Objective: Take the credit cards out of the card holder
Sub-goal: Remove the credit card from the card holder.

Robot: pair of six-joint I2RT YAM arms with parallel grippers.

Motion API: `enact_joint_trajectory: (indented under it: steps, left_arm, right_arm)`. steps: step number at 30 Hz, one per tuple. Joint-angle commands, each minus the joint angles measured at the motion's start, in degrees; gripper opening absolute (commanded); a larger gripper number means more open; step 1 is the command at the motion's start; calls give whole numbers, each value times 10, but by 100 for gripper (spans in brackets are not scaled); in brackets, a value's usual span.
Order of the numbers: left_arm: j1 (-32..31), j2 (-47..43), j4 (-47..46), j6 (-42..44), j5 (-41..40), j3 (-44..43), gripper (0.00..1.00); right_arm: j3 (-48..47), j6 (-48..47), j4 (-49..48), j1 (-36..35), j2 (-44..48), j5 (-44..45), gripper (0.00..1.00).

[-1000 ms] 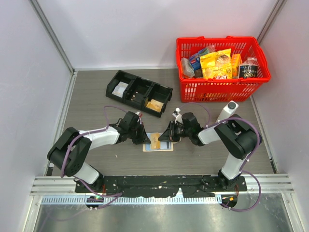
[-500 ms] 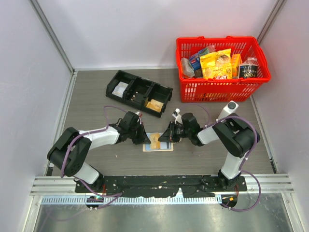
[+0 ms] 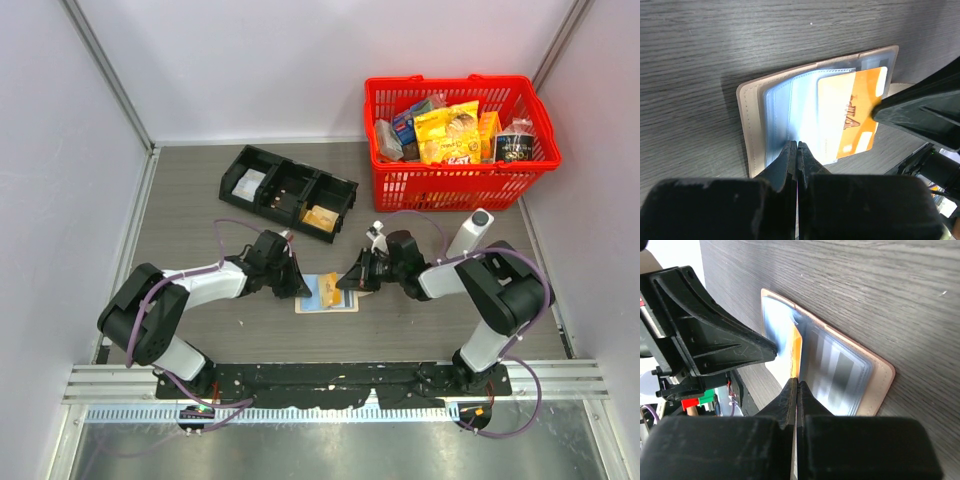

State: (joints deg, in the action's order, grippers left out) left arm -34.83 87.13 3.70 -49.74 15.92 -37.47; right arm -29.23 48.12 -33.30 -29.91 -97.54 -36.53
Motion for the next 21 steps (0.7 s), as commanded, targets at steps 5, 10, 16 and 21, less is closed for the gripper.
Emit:
enact_joint_trajectory:
  steps: [5,10,16,21]
  left_arm:
    - [9,-2,37,7,-30,13,0]
    - [8,3,32,7,-23,12,0]
    - [8,4,30,6,-20,12,0]
    - [9,6,28,6,-17,11,0]
  right_arm:
    - [1,-39,50,10,50,11,2]
    - [-7,-33,37,7,29,3,16]
    - [-14,-24,18,0,5,-2,20]
    - [-14,-16,1,-2,-8,-9,17]
